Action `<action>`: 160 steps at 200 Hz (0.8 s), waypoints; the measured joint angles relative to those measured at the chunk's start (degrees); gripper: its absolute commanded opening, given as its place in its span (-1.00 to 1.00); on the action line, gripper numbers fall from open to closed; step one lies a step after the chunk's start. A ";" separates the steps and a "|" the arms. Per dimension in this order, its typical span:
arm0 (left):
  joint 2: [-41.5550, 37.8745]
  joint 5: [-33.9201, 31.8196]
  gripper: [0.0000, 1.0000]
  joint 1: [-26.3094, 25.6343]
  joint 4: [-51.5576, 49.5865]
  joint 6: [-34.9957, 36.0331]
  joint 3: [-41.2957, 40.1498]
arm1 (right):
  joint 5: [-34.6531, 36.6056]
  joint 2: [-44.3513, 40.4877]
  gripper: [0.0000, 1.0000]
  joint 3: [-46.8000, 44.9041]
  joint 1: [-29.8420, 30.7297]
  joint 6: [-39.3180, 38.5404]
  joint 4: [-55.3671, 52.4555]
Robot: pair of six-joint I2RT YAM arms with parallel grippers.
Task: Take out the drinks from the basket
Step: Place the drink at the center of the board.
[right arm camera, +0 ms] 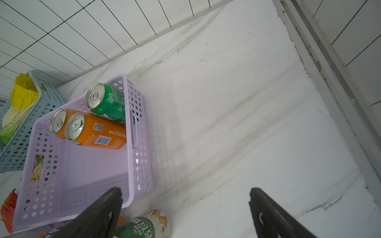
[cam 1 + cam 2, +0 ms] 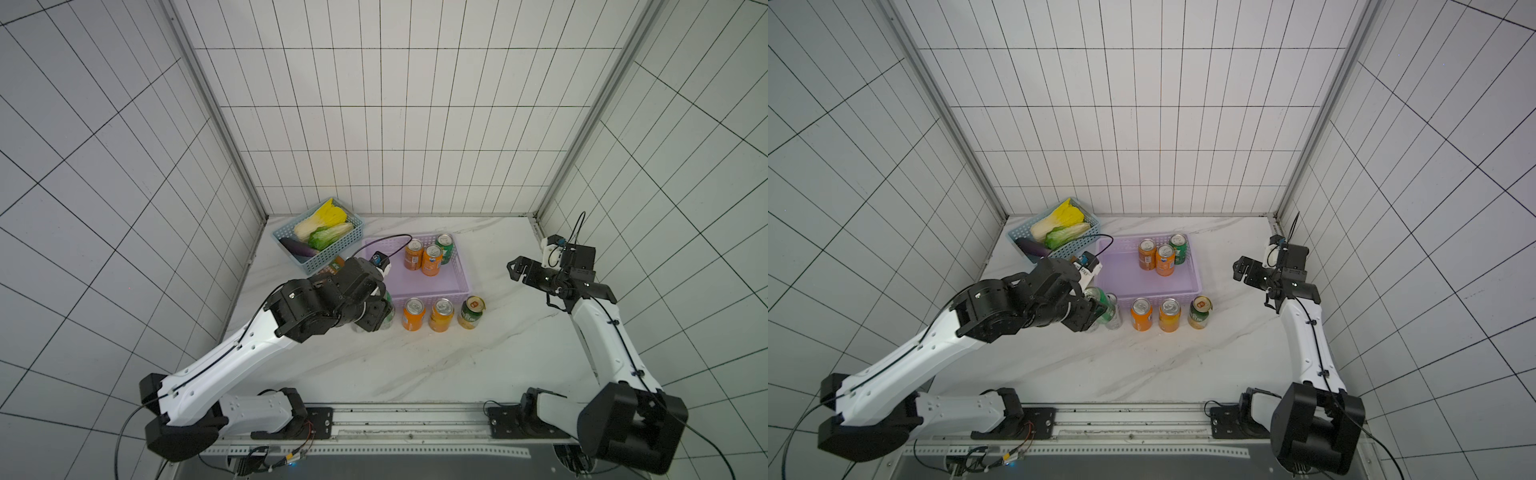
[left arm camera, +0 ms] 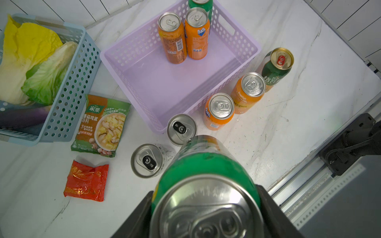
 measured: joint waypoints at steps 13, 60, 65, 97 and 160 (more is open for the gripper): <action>-1.05 0.17 0.12 -0.39 -0.15 -0.92 -1.70 | 0.00 0.02 0.99 0.00 0.00 0.00 0.00; -2.08 -0.13 0.12 -1.36 -0.35 -3.72 -7.61 | 0.00 0.11 0.99 0.00 0.00 0.00 0.00; -2.03 -0.17 0.12 -1.40 -0.48 -3.98 -8.09 | 0.00 0.11 0.99 0.00 0.00 0.00 0.00; -1.20 -0.28 0.11 -1.62 -1.33 -5.70 -10.71 | 0.00 0.11 0.99 0.00 0.00 0.00 0.00; -0.28 -0.13 0.11 -2.16 2.73 -8.39 -19.19 | 0.00 0.13 0.99 0.00 0.00 -0.02 -0.02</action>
